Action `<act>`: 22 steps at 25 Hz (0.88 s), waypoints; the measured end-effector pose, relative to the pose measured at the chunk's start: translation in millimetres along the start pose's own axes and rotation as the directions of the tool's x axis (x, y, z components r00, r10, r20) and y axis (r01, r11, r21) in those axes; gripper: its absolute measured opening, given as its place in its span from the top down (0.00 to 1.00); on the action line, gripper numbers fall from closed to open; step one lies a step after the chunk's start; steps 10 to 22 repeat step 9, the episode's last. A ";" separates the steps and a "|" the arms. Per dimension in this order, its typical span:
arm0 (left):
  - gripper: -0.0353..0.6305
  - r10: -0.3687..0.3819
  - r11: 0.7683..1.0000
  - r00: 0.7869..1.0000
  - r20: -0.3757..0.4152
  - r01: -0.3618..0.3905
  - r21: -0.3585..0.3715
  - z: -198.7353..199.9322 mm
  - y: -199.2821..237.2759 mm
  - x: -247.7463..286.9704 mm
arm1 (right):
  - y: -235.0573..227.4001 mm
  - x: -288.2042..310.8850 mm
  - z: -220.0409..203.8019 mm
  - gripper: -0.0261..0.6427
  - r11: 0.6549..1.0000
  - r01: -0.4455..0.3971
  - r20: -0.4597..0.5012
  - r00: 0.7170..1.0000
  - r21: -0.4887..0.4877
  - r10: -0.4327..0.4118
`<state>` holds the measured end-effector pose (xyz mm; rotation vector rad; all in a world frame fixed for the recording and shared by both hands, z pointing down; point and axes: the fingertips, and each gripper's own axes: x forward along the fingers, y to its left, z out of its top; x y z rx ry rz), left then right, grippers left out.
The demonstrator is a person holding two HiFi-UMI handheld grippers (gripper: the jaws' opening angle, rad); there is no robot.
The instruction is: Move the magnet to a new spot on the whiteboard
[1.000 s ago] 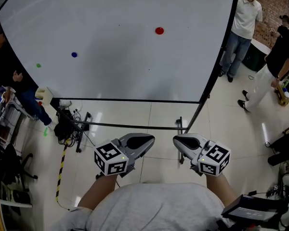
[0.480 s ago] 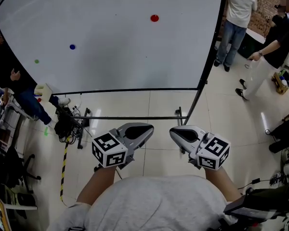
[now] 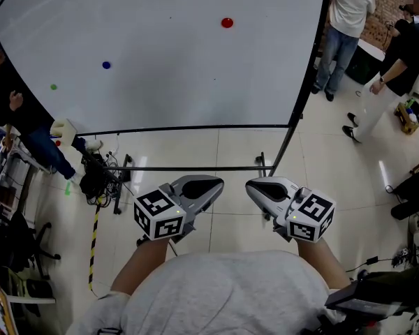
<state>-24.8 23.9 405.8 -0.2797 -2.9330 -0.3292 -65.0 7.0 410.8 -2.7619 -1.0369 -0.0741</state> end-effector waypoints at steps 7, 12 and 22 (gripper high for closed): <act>0.97 -0.005 1.000 1.000 0.005 0.005 0.000 4.1 6.4 -1.1 | -8.2 5.1 1.9 0.96 1.000 0.011 -0.009 1.000 -0.008 -0.011; 0.97 -0.007 1.000 1.000 0.004 0.007 -0.001 3.7 6.3 0.2 | -10.5 5.2 0.8 0.96 1.000 0.011 -0.012 1.000 -0.007 -0.011; 0.97 -0.007 1.000 1.000 0.004 0.007 -0.001 3.7 6.3 0.2 | -10.5 5.2 0.8 0.96 1.000 0.011 -0.012 1.000 -0.007 -0.011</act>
